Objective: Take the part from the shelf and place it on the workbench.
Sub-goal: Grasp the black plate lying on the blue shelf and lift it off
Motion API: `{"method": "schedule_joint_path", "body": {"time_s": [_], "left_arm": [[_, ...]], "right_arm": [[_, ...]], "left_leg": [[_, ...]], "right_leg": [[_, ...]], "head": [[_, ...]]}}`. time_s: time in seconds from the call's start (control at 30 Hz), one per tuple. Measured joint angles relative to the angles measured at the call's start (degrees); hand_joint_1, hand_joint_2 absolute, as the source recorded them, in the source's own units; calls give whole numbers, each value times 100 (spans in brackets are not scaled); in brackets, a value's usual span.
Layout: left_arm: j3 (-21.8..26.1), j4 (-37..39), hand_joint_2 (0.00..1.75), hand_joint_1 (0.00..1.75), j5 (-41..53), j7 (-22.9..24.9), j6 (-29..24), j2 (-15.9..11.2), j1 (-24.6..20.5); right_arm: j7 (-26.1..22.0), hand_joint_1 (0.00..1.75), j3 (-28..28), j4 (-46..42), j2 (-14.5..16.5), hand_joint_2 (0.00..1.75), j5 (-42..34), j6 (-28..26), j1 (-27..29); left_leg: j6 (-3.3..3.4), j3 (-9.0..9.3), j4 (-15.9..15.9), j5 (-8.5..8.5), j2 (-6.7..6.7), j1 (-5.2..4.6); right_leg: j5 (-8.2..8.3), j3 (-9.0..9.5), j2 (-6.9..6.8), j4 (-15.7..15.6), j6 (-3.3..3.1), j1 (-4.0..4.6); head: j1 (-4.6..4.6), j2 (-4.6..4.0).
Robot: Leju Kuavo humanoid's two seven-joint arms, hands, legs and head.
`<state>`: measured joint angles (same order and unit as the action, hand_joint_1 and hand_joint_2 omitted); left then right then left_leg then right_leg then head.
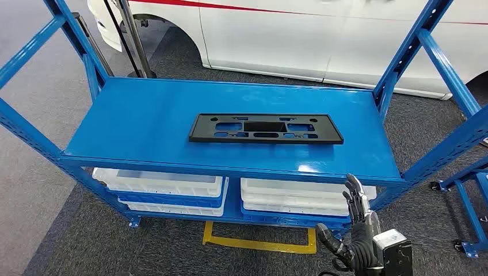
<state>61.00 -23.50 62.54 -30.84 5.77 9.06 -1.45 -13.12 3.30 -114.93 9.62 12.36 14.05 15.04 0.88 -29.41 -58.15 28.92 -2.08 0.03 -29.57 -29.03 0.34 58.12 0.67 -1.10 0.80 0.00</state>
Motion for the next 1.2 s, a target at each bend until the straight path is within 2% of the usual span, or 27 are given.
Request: {"method": "schedule_joint_path", "body": {"time_s": [0.07, 0.13, 0.17, 0.2, 0.27, 0.3, 0.33, 0.37, 0.43, 0.47, 0.5, 0.53, 0.6, 0.67, 0.7, 0.77, 0.8, 0.83, 0.87, 0.9, 0.93, 0.97, 1.0, 1.03, 1.13, 1.2], "left_arm": [[62, 0, 0, 0, 108, -26, 0, -11, -3], [139, 0, 0, 0, 260, -64, -1, -23, -9], [166, 0, 0, 0, 302, -75, -2, -25, -16], [200, 0, 0, 0, 350, -81, -5, -26, -25], [301, 0, 0, 0, 525, -96, -20, -30, -38], [352, 0, 0, 0, 636, -103, -31, -32, -40], [390, 0, 0, 0, 734, -108, -43, -34, -41], [419, 0, 0, 0, 807, -109, -56, -35, -42], [454, 0, 0, 0, 904, -109, -86, -26, -43], [472, 0, 0, 0, 946, -110, -103, -16, -46], [493, 0, 0, 0, 981, -111, -121, -8, -50], [516, 0, 0, 0, 1007, -113, -139, 0, -52], [562, 0, 0, 0, 1052, -116, -166, 4, -54], [603, 0, 0, 0, 1106, -117, -186, 9, -59], [630, 0, 0, 0, 1133, -117, -196, 10, -68], [684, -3, 0, 0, 1184, -118, -204, 10, -84], [711, -5, 0, 0, 1211, -118, -204, 10, -86], [734, -8, 0, 0, 1233, -118, -201, 10, -81], [755, -11, 0, 0, 1255, -118, -195, 12, -74], [776, -15, 0, 0, 1278, -118, -188, 15, -69], [795, -23, 0, 0, 1295, -118, -183, 19, -66], [810, -33, 0, 0, 1311, -118, -179, 22, -67], [825, -43, 0, 0, 1331, -120, -176, 24, -74], [836, -51, 0, 0, 1349, -122, -175, 25, -80], [857, -55, 0, 0, 1395, -131, -175, 28, -81], [861, -55, 0, 0, 1413, -134, -175, 37, -87]], "right_arm": [[56, 0, 108, -117, 10, 0, -2, -2, -1], [130, 0, 263, -281, 21, 0, -11, 2, -5], [151, 0, 313, -336, 22, 0, -16, 5, -3], [176, 0, 364, -398, 21, 0, -21, 4, 1], [282, 0, 496, -536, 20, 0, -36, -13, 12], [354, 0, 566, -591, 20, 0, -44, -26, 18], [421, 0, 625, -627, 20, 0, -50, -43, 26], [467, 0, 670, -655, 20, 0, -52, -61, 34], [511, 0, 740, -723, 20, 0, -35, -106, 46], [523, 0, 774, -758, 20, 0, -12, -136, 51], [535, 0, 809, -795, 20, 44, 23, -171, 60], [546, 0, 841, -827, 20, 87, 62, -207, 74], [578, 0, 890, -882, 20, 175, 168, -271, 99], [641, 0, 937, -931, 20, 175, 343, -323, 107], [693, 0, 964, -953, 20, 175, 497, -354, 109], [802, 0, 1007, -977, 20, 175, 1052, -448, 118], [848, 0, 1032, -981, 19, 175, 1482, -518, 124], [878, 0, 1063, -984, 16, 175, 1959, -598, 127], [900, 0, 1104, -988, 11, 175, 2445, -682, 128], [920, 0, 1149, -993, 4, 175, 2899, -765, 128], [940, 0, 1196, -1001, -4, 175, 3313, -839, 127], [957, 0, 1242, -1007, -14, 175, 3665, -901, 125], [977, 0, 1289, -1010, -25, 175, 3973, -953, 123], [997, 0, 1334, -1013, -36, 175, 4227, -990, 121], [1041, 0, 1442, -1012, -71, 175, 4628, -1047, 116], [1051, 0, 1485, -1013, -96, 175, 4740, -1081, 112]], "left_leg": [[10, -9, 6, -4, -5, -2], [65, 18, 72, -51, -18, 34], [101, 33, 111, -81, -21, 54], [132, 45, 143, -107, -22, 72], [151, 29, 152, -121, -18, 70], [148, 27, 150, -118, -20, 69], [140, 33, 148, -111, -25, 68], [127, 46, 143, -99, -37, 71], [74, 83, 121, -53, -70, 79], [34, 87, 95, -23, -86, 76], [-7, 81, 74, 0, -98, 72], [-45, 63, 61, 15, -105, 70], [-114, 37, 62, 24, -114, 79], [-171, -6, -58, 120, -28, 97], [-194, -97, -265, 246, 31, 101], [-227, -464, -992, 591, 129, 105], [-239, -660, -1351, 710, 142, 106], [-243, -789, -1564, 727, 151, 106], [-238, -812, -1551, 621, 159, 106], [-225, -724, -1310, 412, 167, 106], [-202, -562, -918, 164, 181, 105], [-177, -399, -541, -14, 201, 91], [-151, -271, -248, -119, 217, 76], [-129, -210, -93, -146, 228, 59], [-62, -195, -3, -148, 212, 57], [13, -180, 53, -189, 203, 90]], "right_leg": [[8, 1, -6, -11, 14, -2], [-20, -3, -18, 7, 44, 6], [-102, -50, -23, 117, 53, 10], [-240, -156, -25, 343, 58, 13], [-586, -535, -26, 1085, 61, 7], [-675, -722, -27, 1415, 67, 0], [-652, -834, -28, 1578, 72, -10], [-508, -840, -28, 1519, 75, -22], [-46, -598, -10, 876, 62, -42], [112, -456, 15, 533, 48, -35], [183, -362, 37, 295, 28, -27], [179, -325, 57, 185, 6, -11], [146, -331, 57, 157, -54, 13], [152, -312, 21, 118, -135, 5], [154, -300, -8, 99, -173, -5], [143, -293, -70, 93, -222, 7], [136, -292, -95, 96, -232, 17], [129, -286, -114, 97, -239, 25], [120, -275, -126, 99, -241, 31], [110, -256, -133, 101, -239, 36], [96, -232, -138, 102, -231, 40], [82, -214, -142, 105, -218, 51], [73, -210, -144, 110, -199, 62], [70, -215, -147, 114, -177, 71], [68, -225, -152, 115, -96, 76], [-105, -316, -113, 337, -42, 74]], "head": [[1, 0], [-1, 0], [-3, 0], [-6, 0], [-8, 0], [-7, 0], [-5, 0], [-5, 0], [-6, 0], [-7, 0], [-4, 0], [-3, 0], [-1, 0], [-1, 0], [0, 0], [3, 0], [3, 0], [3, 0], [3, 0], [3, 0], [3, 0], [3, 0], [3, 0], [2, 0], [-1, 0], [-4, 0]]}}
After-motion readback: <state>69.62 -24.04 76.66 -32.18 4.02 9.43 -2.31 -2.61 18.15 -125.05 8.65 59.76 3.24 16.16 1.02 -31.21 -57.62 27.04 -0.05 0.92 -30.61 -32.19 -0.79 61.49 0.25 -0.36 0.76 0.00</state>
